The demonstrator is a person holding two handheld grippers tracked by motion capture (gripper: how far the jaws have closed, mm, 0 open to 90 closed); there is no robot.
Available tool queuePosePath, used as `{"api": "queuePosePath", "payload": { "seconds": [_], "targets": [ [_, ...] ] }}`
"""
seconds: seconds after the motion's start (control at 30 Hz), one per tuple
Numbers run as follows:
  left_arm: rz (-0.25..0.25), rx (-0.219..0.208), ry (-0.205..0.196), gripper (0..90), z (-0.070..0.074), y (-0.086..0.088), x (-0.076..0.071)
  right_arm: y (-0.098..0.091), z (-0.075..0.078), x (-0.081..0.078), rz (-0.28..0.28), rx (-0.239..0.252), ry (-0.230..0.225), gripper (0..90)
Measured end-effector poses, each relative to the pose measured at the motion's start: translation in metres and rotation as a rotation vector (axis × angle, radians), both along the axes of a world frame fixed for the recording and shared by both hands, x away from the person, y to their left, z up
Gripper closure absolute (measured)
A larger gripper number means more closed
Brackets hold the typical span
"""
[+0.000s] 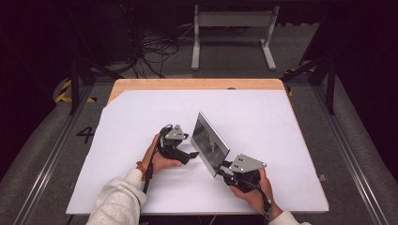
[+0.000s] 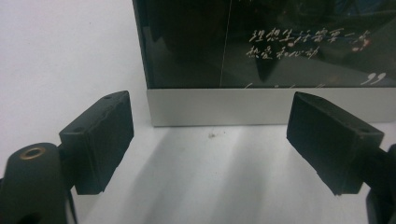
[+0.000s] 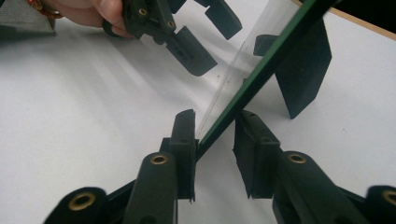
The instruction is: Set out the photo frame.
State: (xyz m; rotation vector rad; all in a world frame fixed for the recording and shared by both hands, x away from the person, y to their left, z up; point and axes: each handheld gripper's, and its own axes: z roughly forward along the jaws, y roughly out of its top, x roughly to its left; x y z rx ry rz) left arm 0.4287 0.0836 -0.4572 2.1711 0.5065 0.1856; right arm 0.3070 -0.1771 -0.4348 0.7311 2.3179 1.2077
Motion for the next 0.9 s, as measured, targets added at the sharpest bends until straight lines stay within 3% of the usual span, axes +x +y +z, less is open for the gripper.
{"api": "queuePosePath", "payload": {
  "seconds": [0.27,0.4,0.67,0.9],
  "targets": [
    [-0.019,-0.016,-0.003,14.9,0.002,-0.010,0.002,-0.002,0.000,0.002,0.010,0.000,0.005,74.1],
    [-0.019,-0.048,0.003,14.7,0.005,-0.011,0.004,-0.002,-0.001,0.002,0.008,0.005,0.010,74.3],
    [-0.045,-0.033,0.021,11.5,0.000,-0.015,0.007,-0.002,-0.003,0.003,0.008,0.000,0.017,74.3],
    [-0.064,-0.006,0.017,16.2,0.003,-0.014,0.005,-0.008,-0.003,0.006,0.003,0.006,0.033,74.1]
  ]
}}
